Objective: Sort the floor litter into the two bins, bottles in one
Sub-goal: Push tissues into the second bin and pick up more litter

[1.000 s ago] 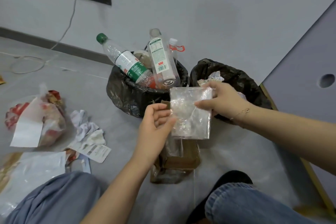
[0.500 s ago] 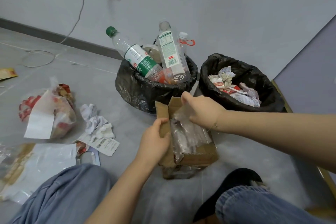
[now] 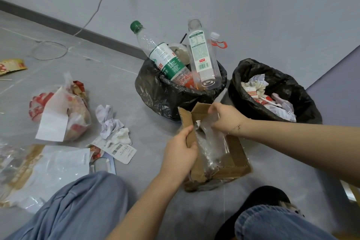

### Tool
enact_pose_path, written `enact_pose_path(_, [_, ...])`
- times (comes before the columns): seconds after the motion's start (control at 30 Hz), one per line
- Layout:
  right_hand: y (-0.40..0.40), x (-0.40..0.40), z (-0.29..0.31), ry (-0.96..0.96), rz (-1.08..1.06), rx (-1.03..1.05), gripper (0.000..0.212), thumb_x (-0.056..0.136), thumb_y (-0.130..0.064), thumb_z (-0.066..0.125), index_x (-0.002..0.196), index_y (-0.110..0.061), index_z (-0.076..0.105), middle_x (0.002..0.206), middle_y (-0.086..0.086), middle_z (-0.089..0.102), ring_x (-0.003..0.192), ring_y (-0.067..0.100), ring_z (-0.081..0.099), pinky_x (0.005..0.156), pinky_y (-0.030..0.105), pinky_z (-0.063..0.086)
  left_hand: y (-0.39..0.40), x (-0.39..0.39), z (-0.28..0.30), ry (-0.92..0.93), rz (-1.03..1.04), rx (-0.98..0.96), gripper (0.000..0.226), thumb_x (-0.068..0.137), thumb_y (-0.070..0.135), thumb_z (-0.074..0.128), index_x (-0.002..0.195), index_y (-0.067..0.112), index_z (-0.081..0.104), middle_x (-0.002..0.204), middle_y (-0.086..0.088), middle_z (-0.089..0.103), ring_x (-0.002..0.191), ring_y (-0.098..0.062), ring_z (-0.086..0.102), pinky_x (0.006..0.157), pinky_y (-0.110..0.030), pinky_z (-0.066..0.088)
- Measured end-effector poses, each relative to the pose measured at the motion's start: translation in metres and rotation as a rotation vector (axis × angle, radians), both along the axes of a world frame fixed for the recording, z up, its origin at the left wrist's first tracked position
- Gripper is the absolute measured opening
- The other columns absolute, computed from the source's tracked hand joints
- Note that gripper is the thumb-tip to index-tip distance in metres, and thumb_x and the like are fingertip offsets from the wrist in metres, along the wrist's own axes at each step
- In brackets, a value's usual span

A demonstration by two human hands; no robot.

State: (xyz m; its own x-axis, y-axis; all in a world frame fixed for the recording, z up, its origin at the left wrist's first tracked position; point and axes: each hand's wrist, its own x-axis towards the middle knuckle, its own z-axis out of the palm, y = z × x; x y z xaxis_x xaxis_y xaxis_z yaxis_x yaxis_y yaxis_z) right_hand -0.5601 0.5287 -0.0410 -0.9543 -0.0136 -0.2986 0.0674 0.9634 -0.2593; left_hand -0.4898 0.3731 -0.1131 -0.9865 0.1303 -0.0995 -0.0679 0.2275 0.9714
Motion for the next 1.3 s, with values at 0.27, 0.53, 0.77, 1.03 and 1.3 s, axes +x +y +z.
enact_pose_path(0.27, [-0.001,0.019,-0.007,0.214,0.22,0.068,0.034,0.089,-0.012,0.053,0.118,-0.024,0.041,0.06,0.003,0.056,0.051,0.017,0.052,0.046,0.029,0.039,-0.004,-0.009,-0.004,-0.018,0.005,0.026,0.052,0.088,0.004,0.056,0.138,0.02,0.049,0.074,0.024,0.05,0.062,0.005,0.048,0.059,-0.002,0.04])
enact_pose_path(0.53, [0.004,0.006,-0.015,-0.068,0.092,0.17,0.033,0.079,-0.001,0.053,0.107,-0.016,0.045,0.088,0.01,0.059,0.08,0.027,0.059,0.059,0.033,0.046,0.001,-0.004,-0.006,-0.002,0.016,0.049,0.055,0.088,0.006,0.058,0.14,0.02,0.047,0.075,0.02,0.05,0.067,0.001,0.051,0.064,-0.007,0.041])
enact_pose_path(0.77, [0.003,0.005,-0.024,-0.074,0.021,0.256,0.032,0.083,-0.003,0.053,0.114,-0.009,0.05,0.085,0.003,0.051,0.078,0.023,0.053,0.056,0.028,0.042,0.004,0.0,-0.005,-0.005,-0.011,0.055,0.056,0.088,0.004,0.057,0.14,0.021,0.046,0.075,0.02,0.049,0.067,0.003,0.049,0.061,-0.005,0.042])
enact_pose_path(1.03, [-0.005,0.0,-0.016,0.17,0.135,0.441,0.025,0.086,0.001,0.046,0.11,-0.003,0.048,0.099,0.016,0.061,0.092,0.036,0.06,0.061,0.034,0.044,0.001,-0.002,-0.001,-0.01,0.018,0.039,0.056,0.088,0.004,0.057,0.141,0.018,0.046,0.057,0.01,0.043,0.046,0.0,0.045,0.048,-0.009,0.037])
enact_pose_path(1.3, [-0.004,0.003,-0.051,-0.163,0.043,0.312,0.031,0.089,0.0,0.047,0.119,-0.004,0.049,0.111,0.016,0.06,0.099,0.031,0.06,0.072,0.033,0.047,0.006,0.005,-0.001,-0.037,0.023,0.108,0.057,0.089,0.004,0.055,0.142,0.022,0.044,0.08,0.005,0.061,0.074,-0.008,0.056,0.067,-0.018,0.049])
